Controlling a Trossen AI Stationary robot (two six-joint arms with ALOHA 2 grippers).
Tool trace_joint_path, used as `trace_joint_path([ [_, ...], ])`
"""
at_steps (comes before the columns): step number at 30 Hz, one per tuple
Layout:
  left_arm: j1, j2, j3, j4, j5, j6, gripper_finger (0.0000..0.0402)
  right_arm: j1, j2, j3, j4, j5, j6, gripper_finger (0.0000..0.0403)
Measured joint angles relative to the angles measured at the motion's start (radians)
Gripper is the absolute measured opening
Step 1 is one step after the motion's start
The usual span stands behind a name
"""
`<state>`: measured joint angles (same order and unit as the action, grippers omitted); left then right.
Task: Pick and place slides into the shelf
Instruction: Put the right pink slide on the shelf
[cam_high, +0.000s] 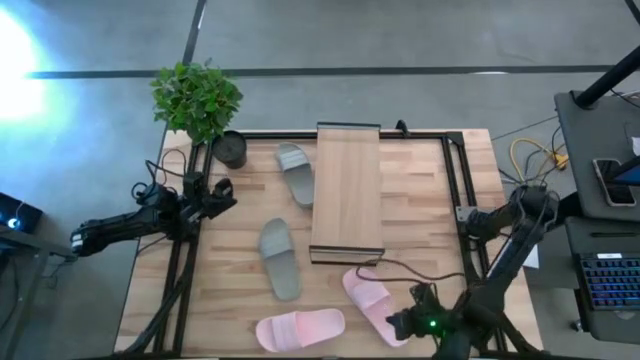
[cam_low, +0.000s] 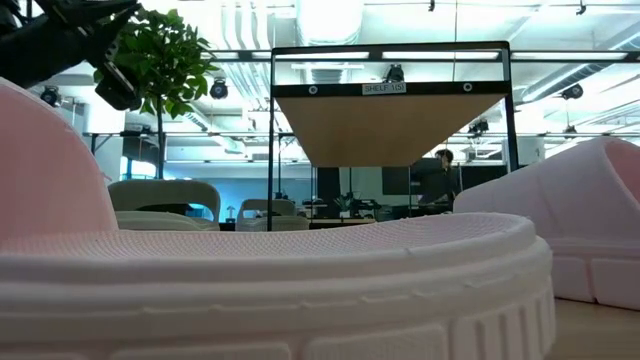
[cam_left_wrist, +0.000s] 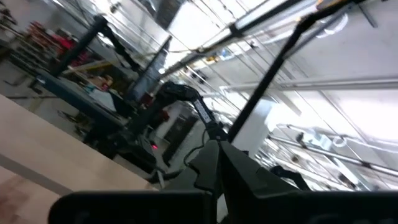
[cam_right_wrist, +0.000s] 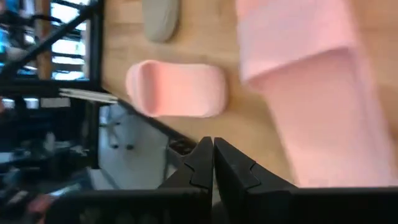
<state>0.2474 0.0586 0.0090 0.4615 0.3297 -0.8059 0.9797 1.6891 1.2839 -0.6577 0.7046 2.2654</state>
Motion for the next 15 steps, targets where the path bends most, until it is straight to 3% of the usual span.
trace_joint_path([
  [5,0.0,0.0,0.0,-0.001,0.014,0.0,0.0,0.005,0.066,0.0,0.025,0.126,0.044,0.0008],
  [10,0.0,0.0,0.0,0.0,0.015,0.0,0.0,0.01,0.119,0.0,0.03,0.126,0.084,0.0008],
  [12,0.0,0.001,0.0,0.0,0.015,0.0,0.0,0.01,0.134,0.0,0.03,0.057,0.084,0.0008],
  [15,0.0,0.0,0.0,0.0,0.015,0.0,0.0,0.008,0.16,0.001,0.027,-0.163,0.083,0.0008],
])
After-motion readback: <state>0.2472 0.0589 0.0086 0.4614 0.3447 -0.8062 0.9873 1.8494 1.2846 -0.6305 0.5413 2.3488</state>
